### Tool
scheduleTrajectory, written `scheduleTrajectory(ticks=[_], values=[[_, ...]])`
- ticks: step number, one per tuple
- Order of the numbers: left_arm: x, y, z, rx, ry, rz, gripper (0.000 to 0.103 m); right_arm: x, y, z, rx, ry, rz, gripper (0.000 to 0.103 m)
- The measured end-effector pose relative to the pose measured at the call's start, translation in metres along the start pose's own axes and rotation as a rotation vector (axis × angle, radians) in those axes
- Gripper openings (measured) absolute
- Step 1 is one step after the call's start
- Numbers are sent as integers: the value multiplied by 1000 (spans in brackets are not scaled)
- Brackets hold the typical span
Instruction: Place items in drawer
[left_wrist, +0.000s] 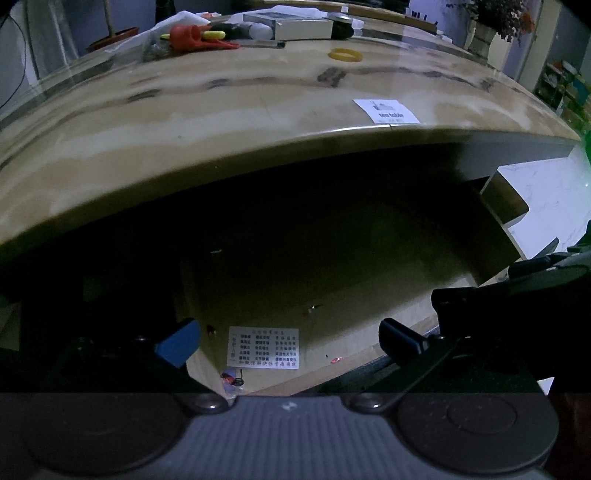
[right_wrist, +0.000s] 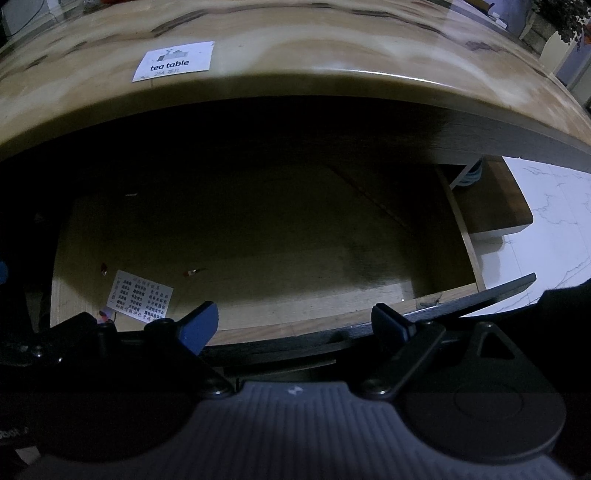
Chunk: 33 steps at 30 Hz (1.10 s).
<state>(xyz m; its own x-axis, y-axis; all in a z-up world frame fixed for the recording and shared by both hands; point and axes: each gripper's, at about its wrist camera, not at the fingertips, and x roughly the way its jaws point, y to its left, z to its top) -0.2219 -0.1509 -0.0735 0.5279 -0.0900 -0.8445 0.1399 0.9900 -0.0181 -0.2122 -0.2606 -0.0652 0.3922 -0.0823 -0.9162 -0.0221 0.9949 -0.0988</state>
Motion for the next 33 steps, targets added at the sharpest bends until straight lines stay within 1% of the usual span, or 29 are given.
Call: scheduleTrajectory(ticks=[33], values=[[2,3,2,-21,7,7,102,4,2,-1,-11,4,-2,90]])
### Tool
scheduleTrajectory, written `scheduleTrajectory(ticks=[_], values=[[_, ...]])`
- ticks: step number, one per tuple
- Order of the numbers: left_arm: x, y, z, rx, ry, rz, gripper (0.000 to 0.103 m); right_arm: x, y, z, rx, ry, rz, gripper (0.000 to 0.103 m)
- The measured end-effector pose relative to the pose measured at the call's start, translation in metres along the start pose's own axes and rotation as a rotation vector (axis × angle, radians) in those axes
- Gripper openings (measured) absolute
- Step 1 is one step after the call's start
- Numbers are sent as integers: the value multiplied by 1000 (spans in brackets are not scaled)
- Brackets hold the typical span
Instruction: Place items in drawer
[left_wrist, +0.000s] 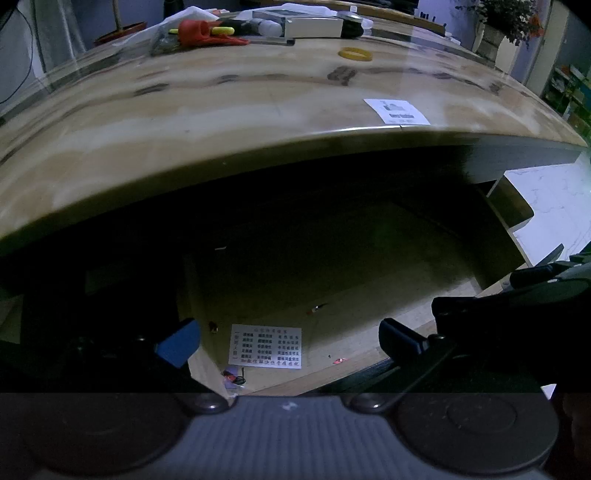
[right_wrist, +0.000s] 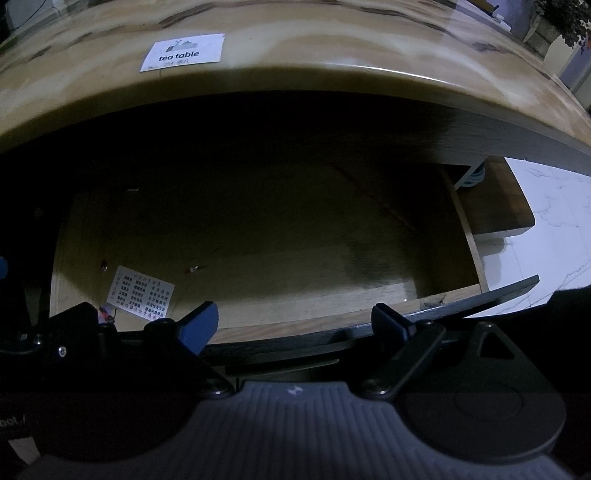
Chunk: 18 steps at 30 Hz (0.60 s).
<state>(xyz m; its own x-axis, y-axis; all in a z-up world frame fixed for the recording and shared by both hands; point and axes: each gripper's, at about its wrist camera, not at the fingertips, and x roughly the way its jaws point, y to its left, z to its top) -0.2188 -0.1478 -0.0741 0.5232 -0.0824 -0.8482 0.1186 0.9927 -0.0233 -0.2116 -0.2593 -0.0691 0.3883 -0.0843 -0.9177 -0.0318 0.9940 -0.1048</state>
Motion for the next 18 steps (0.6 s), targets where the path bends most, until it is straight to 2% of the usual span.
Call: scheduleTrajectory(ticks=[18], values=[[1,1,0,-1,-2,0,102,3,3,0,-12,1,-3,90]])
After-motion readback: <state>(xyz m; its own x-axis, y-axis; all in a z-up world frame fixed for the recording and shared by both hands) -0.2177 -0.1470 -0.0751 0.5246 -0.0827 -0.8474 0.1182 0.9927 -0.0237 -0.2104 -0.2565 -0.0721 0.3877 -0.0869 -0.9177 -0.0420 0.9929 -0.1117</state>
